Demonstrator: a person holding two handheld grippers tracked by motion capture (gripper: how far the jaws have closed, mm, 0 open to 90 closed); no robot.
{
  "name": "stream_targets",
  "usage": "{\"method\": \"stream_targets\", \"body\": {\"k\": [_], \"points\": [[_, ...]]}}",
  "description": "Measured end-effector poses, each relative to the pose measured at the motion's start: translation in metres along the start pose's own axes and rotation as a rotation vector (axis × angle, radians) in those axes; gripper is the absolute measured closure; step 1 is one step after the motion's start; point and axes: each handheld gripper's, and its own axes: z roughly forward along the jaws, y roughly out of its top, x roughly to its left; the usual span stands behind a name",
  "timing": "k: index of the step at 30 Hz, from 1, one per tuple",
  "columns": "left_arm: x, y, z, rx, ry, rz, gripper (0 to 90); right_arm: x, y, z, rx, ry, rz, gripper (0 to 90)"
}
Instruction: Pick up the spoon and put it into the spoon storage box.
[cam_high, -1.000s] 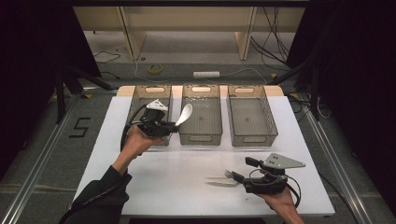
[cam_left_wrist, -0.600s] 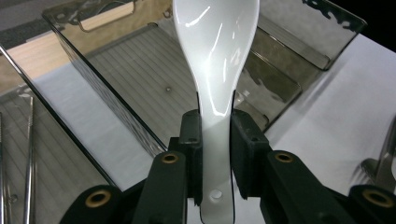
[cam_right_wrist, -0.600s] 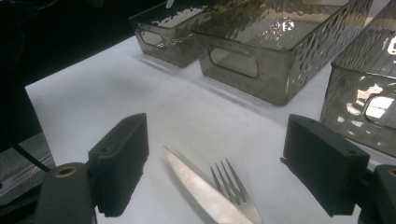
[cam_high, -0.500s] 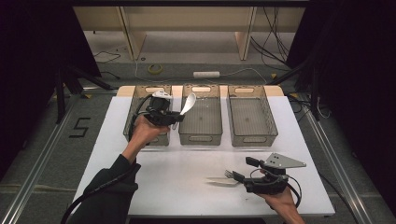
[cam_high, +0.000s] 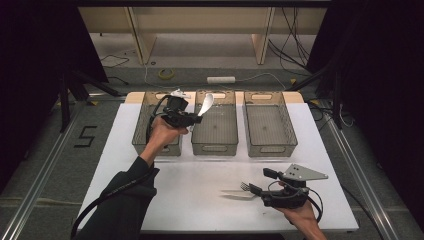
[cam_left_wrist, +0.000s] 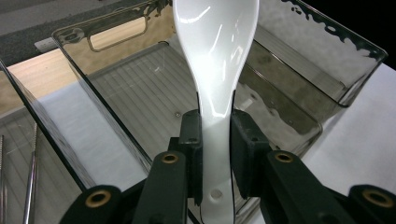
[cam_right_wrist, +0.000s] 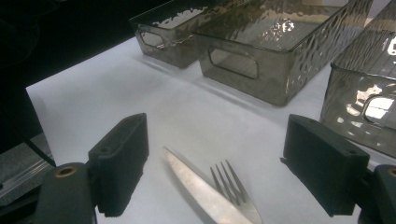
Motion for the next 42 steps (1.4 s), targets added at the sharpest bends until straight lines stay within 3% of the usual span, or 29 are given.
{"method": "stream_targets", "body": {"k": [8, 20, 42], "points": [[-0.004, 0.009, 0.012, -0.011, -0.014, -0.027, 75.4, 0.001, 0.0, 0.0, 0.003, 0.001, -0.001, 23.2], [-0.004, 0.009, 0.035, 0.022, 0.016, -0.043, 75.3, 0.001, 0.0, -0.001, -0.001, 0.003, 0.001, 23.3], [-0.003, 0.011, 0.053, 0.042, 0.041, -0.067, 75.2, 0.001, 0.0, -0.001, -0.003, 0.008, 0.001, 23.3]]}}
